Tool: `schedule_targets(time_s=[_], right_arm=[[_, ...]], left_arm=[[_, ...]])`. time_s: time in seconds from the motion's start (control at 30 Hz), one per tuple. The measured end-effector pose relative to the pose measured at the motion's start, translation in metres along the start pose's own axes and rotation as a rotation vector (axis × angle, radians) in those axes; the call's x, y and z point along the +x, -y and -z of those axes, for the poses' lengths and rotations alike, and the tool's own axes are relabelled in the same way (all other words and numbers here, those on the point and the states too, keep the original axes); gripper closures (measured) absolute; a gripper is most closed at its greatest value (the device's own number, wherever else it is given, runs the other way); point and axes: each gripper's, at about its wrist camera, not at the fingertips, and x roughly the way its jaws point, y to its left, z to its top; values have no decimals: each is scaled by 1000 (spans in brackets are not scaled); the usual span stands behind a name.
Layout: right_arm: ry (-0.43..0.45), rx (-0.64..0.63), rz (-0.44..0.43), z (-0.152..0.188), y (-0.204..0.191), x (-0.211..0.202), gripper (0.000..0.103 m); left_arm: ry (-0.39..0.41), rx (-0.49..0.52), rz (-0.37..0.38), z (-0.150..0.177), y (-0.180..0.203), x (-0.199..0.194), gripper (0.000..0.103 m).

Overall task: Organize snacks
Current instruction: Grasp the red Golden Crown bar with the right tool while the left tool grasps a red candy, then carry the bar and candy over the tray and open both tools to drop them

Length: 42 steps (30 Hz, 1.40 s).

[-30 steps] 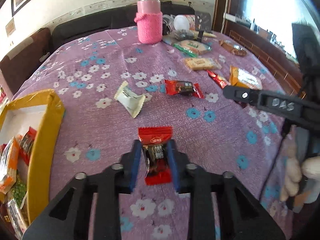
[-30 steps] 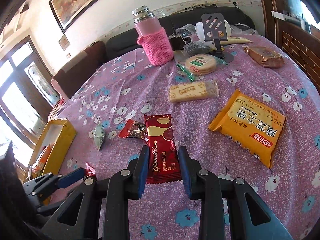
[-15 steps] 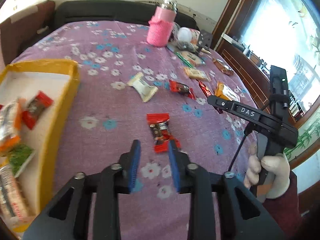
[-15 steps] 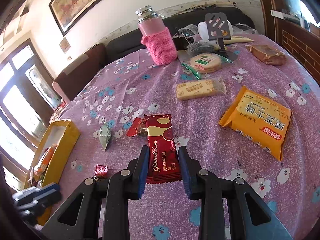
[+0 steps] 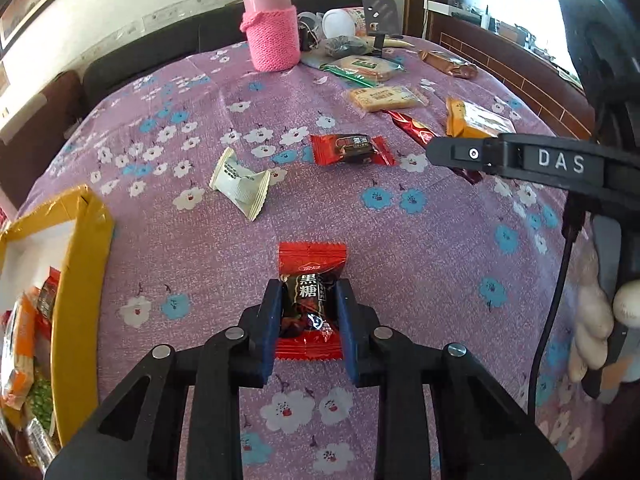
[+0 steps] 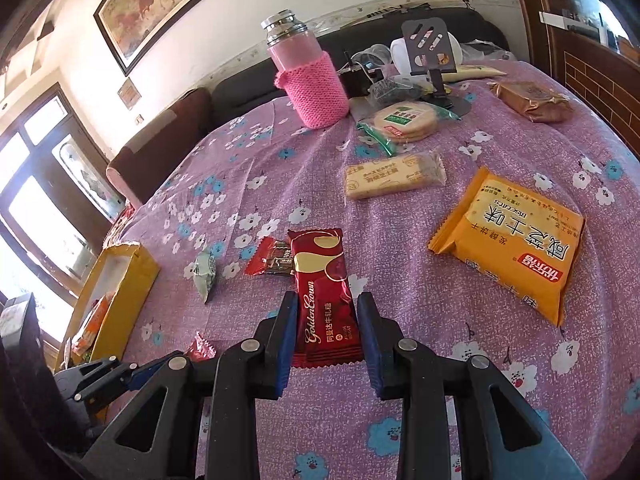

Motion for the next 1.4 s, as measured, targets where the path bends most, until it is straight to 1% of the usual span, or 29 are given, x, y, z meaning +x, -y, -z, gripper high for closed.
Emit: schedule_targets(time_s=[0.13, 0.23, 0.4, 0.5, 0.6, 0.73, 0.8, 0.93, 1.03, 1.17, 1.27, 1.4], right_arm=[[17, -2, -1, 1, -1, -4, 72], [32, -6, -3, 1, -2, -7, 72], [28, -7, 6, 3, -4, -5, 72], [27, -9, -2, 3, -6, -5, 72], [28, -19, 4, 6, -10, -5, 72], [-2, -30, -9, 11, -18, 2, 72], [-3, -53, -2, 14, -26, 5, 72], [35, -139, 7, 21, -55, -2, 72], [40, -180, -26, 29, -80, -9, 72], [25, -216, -103, 42, -120, -16, 72], [-4, -243, -187, 48, -158, -19, 73], [-40, -296, -269, 56, -207, -20, 73]], left_arm=[[24, -45, 22, 3, -7, -11, 80], [49, -90, 49, 8, -18, -29, 79], [105, -231, 87, 21, -55, -71, 79], [145, -288, 63, 33, -76, -95, 79], [187, -353, 20, 52, -102, -122, 79], [196, -436, -28, 78, -137, -144, 79], [208, -466, -58, 92, -153, -153, 79], [211, -532, -80, 115, -180, -159, 79], [201, -576, -81, 129, -195, -153, 79], [182, -610, -64, 140, -205, -142, 79], [182, -622, -55, 144, -209, -135, 79], [174, -647, -46, 147, -216, -126, 79]])
